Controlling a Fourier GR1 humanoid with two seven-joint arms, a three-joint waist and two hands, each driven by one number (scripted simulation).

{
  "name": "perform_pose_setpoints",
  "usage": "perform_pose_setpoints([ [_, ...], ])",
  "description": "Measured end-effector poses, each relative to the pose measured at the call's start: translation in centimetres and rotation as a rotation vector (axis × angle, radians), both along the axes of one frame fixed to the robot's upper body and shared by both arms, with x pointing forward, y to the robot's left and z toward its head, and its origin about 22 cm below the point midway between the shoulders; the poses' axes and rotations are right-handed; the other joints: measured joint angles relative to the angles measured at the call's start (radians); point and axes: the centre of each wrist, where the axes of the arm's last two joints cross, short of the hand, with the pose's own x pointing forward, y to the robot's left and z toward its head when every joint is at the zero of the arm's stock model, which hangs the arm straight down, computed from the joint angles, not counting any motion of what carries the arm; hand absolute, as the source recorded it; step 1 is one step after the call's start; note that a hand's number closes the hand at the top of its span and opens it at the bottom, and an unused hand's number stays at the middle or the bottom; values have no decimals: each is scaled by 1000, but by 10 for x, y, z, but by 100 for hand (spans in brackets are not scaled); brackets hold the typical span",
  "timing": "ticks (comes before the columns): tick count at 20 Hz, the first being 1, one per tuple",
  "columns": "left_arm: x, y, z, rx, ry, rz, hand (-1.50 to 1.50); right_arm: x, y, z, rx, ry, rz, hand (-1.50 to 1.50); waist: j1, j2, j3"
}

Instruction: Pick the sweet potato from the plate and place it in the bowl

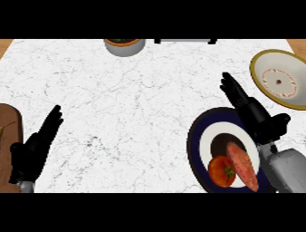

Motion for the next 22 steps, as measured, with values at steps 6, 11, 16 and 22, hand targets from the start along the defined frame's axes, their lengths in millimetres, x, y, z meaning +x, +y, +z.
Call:
perform_pose_setpoints([
  [6, 20, -22, 20, -60, -120, -11, 0, -40, -2, -15, -131, 79, 267, 150, -11, 4, 15],
  [11, 25, -35, 25, -121, -147, -2, 0, -63, -30, -23, -210, -102, 84, -150, -53, -5, 19],
  [16, 28, -49, 29, -144, -168, -28, 0, -112, -46, -45, -28, -232, 8, -150, -39, 3, 21],
  [22, 35, -69, 34, -152, -173, -53, 0, -137, -76, -7, -86, -353, -69, -150, -20, 6, 20],
])
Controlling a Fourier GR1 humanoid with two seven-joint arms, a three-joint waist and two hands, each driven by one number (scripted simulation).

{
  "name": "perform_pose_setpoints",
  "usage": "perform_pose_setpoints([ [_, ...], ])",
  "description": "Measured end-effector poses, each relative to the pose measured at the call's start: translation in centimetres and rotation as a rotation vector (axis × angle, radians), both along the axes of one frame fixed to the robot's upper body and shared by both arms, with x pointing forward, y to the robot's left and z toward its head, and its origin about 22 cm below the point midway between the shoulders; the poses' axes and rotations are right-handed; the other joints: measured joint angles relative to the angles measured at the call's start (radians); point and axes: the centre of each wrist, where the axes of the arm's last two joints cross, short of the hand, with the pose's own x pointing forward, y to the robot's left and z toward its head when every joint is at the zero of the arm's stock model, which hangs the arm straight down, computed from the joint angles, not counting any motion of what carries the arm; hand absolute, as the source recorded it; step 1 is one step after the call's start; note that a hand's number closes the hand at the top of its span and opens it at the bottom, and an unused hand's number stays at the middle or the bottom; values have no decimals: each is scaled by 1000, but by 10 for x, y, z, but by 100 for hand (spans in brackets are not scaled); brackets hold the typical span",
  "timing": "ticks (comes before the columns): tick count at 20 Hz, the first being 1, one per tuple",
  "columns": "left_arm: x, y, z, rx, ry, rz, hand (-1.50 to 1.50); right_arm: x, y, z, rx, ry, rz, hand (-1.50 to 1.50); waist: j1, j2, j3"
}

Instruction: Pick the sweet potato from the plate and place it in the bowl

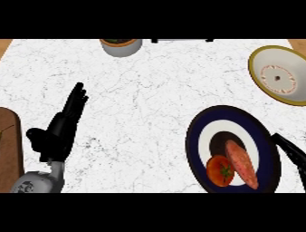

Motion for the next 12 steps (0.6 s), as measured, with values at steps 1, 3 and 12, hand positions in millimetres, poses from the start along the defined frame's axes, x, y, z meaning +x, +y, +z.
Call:
perform_pose_setpoints([
  [1, 1, 0, 0, 1, 0, -2, 0, -1, -4, 9, -27, 4, -20, -150, 2, 1, 0],
  [3, 8, -2, 4, -1, -4, -6, 0, -1, -8, 30, -78, 21, -52, -150, 5, 2, -1],
  [12, 9, -4, -2, 0, -2, -25, 0, 4, -8, 84, -251, 246, -71, -150, 24, 4, -1],
])
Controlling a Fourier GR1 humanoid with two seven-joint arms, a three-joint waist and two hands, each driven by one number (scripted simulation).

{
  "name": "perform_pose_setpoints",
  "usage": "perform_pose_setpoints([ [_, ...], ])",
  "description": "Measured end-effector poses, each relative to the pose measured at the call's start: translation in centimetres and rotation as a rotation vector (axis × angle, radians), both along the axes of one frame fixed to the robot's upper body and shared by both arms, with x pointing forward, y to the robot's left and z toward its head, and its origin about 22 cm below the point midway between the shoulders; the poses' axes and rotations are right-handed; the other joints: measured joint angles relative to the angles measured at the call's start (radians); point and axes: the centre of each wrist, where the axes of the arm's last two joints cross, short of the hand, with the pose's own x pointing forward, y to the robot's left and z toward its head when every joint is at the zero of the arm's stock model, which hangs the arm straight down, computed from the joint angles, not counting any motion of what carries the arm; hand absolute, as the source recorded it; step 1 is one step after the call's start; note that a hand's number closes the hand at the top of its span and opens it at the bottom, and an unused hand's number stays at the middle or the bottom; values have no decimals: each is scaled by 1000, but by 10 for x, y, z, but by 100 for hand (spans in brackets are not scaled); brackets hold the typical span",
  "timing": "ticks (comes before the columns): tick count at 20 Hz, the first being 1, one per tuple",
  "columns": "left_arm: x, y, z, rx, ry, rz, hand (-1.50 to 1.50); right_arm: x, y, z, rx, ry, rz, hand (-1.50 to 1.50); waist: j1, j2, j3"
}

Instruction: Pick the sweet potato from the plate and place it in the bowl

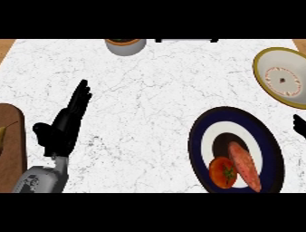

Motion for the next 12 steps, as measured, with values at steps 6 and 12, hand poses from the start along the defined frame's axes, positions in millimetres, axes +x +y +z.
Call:
perform_pose_setpoints([
  [6, 2, -4, 1, -2, -7, 1, 0, 10, 7, -1, -115, 182, 15, -150, 6, 1, 0],
  [12, -3, -3, -1, -8, -2, 5, 0, 24, 1, -15, -160, 266, 43, -150, 4, 1, 1],
])
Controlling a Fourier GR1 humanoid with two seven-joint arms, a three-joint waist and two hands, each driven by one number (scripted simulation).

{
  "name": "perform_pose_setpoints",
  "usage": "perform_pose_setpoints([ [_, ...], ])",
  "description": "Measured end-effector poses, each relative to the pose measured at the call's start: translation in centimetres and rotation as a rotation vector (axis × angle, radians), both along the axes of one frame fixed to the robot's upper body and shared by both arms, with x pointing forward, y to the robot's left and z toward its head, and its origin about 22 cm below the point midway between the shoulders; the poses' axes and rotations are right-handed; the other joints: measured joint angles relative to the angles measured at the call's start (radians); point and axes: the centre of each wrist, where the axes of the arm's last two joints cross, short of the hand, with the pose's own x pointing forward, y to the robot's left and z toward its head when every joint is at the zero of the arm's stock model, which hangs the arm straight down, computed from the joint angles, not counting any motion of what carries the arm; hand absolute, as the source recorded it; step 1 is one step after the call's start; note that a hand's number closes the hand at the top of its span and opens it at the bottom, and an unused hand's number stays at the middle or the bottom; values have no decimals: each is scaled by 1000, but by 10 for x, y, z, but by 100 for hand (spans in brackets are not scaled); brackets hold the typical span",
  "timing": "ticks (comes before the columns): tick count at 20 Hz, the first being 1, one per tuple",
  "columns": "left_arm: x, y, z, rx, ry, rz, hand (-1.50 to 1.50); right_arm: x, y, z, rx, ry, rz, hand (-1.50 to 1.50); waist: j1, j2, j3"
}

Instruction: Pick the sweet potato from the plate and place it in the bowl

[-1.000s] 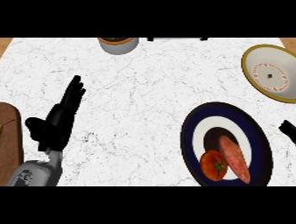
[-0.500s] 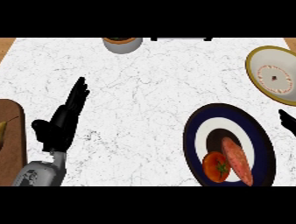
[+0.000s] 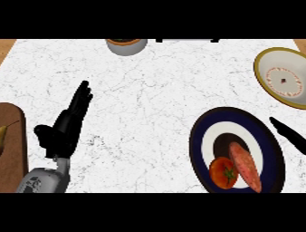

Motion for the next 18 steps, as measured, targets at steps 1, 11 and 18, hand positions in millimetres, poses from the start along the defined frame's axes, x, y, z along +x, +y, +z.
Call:
perform_pose_setpoints([
  [1, 2, -1, -2, -1, -1, 0, 0, -1, 0, -5, 4, 4, 5, -150, -1, 0, 0],
  [11, 2, 4, 5, 2, -2, 2, 0, -14, -8, -28, 114, 7, 40, -150, -6, -1, 0],
  [18, 5, 2, 2, 3, 1, 0, 0, -17, -9, -38, 199, 21, 35, -150, -6, -1, 0],
])
